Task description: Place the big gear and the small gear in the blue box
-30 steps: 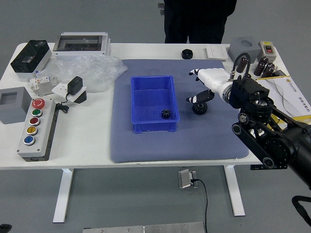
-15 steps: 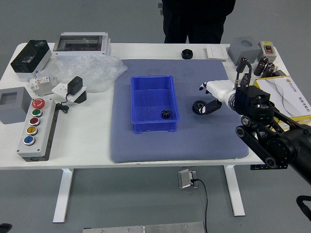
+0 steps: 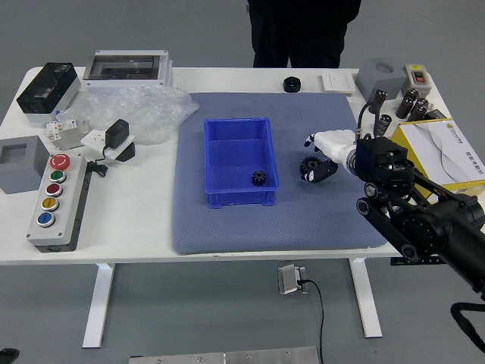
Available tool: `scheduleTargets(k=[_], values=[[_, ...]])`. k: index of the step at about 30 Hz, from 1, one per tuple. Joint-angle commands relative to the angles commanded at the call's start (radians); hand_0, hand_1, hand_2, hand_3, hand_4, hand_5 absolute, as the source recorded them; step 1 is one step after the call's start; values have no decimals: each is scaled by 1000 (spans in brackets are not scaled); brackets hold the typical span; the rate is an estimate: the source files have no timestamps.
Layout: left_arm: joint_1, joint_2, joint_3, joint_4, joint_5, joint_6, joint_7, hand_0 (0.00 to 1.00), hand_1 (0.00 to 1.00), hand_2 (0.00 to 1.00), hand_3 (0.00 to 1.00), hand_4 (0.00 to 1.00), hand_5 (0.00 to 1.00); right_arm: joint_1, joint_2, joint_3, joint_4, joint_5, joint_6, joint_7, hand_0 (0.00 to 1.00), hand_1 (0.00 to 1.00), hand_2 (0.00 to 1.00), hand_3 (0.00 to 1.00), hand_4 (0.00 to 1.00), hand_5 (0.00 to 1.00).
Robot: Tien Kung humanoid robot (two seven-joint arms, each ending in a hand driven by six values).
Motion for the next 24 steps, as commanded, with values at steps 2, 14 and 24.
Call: scheduleTargets(k=[2,14,24], values=[[0,-1,0,0,1,0,0,827,789,784,743,646,358,5,6,-1,-15,-1,-8,4,713,672,774,810,807,380],[0,-1,1,0,4,-1,0,827,789,784,743,646,358,20,29,-4,-87,-3,-28,16,703,664,758,776,794,382],[-1,-3,1,0,3,-1,1,827,789,784,743,646,360,20,36,-7,-123,2,-29,18,702,662,755,766,786,377]])
